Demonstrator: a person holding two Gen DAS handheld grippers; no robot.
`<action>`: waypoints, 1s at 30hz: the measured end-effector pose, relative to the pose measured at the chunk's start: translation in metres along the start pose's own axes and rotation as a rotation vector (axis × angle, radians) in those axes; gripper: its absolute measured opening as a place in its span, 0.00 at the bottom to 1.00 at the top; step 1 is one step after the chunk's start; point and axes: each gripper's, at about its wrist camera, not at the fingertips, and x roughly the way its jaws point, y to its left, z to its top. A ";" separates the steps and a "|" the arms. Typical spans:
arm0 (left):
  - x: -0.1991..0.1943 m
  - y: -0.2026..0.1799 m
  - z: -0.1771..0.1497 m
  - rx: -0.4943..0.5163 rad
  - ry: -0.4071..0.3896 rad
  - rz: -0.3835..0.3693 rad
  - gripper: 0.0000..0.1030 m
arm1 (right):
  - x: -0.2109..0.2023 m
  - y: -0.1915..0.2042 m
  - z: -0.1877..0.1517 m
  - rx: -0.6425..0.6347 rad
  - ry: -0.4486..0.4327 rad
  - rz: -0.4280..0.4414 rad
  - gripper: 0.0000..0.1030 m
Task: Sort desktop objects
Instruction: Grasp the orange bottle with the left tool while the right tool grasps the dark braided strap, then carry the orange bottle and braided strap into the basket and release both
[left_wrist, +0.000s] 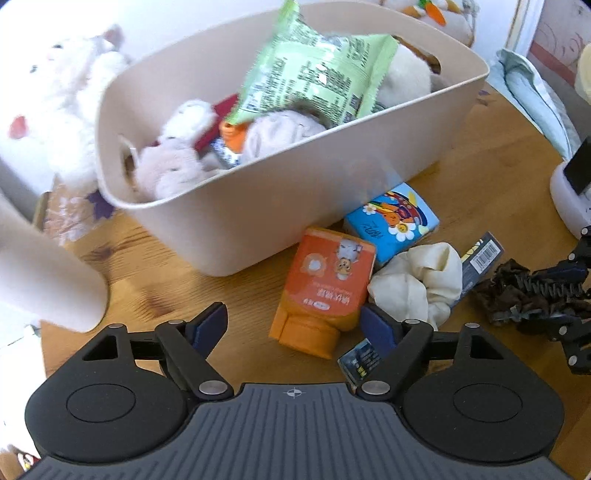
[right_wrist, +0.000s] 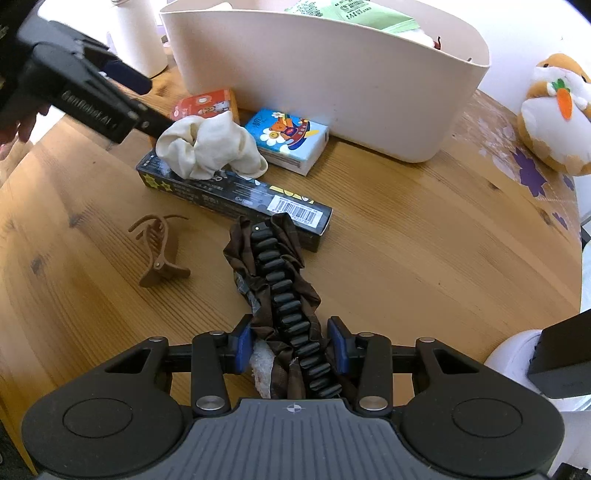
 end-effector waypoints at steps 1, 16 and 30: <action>0.003 -0.002 0.002 0.008 0.009 -0.003 0.79 | 0.000 0.000 0.000 0.000 0.000 -0.002 0.41; 0.034 -0.017 0.025 0.019 0.064 -0.070 0.54 | 0.007 -0.007 0.018 0.036 -0.045 -0.031 0.60; 0.003 -0.004 0.004 0.060 0.061 -0.102 0.53 | -0.015 -0.010 0.007 0.082 -0.059 0.000 0.26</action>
